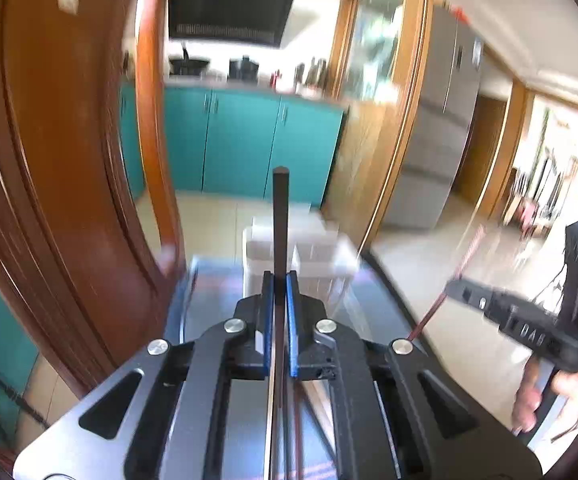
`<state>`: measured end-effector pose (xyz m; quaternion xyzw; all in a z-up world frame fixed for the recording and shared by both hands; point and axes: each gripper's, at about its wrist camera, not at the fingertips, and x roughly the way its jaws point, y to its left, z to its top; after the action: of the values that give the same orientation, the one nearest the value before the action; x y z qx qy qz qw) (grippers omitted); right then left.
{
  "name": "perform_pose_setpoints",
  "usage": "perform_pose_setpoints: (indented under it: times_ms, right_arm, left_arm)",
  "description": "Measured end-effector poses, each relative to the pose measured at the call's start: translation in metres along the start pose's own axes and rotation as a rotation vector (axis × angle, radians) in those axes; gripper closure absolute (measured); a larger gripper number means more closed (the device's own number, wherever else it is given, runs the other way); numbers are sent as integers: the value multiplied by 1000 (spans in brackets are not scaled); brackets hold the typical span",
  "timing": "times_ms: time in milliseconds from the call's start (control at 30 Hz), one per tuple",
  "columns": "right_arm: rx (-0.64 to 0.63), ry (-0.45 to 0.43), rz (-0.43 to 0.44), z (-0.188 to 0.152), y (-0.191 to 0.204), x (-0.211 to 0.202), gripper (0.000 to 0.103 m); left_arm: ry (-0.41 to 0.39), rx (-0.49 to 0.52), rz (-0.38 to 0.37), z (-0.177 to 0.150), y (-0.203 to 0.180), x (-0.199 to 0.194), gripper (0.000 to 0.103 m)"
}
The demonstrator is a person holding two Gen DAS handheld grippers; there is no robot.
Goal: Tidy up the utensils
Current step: 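Lift both held sticks upright and carry them above the white holder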
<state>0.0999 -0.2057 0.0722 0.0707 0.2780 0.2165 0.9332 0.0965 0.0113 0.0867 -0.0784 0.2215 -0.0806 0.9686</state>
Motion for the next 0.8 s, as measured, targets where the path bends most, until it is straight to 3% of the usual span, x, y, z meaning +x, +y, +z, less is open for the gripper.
perform_pose_setpoints:
  times_ms: [133, 233, 300, 433, 500, 567, 633, 800]
  right_arm:
    - [-19, -74, 4, 28, 7, -18, 96]
    - [-23, -102, 9, 51, 11, -16, 96]
    - [-25, -124, 12, 57, 13, -15, 96]
    - [-17, -198, 13, 72, 18, -20, 96]
    - [9, -265, 24, 80, 17, -24, 96]
    - [31, -339, 17, 81, 13, -26, 96]
    - [22, -403, -44, 77, 13, -17, 96]
    - [4, -303, -136, 64, 4, 44, 96]
  left_arm:
    - [-171, -90, -37, 43, 12, -30, 96]
    - [-343, -203, -35, 67, 26, -35, 96]
    - [-377, -238, -1, 72, 27, -22, 96]
    - [-342, -223, 85, 67, 22, 29, 96]
    - [-286, -200, 128, 60, 20, 63, 96]
    - [-224, -197, 122, 53, 20, 87, 96]
    - [-185, -189, 122, 48, 20, 102, 96]
    - [-112, -165, 126, 35, 20, 119, 96]
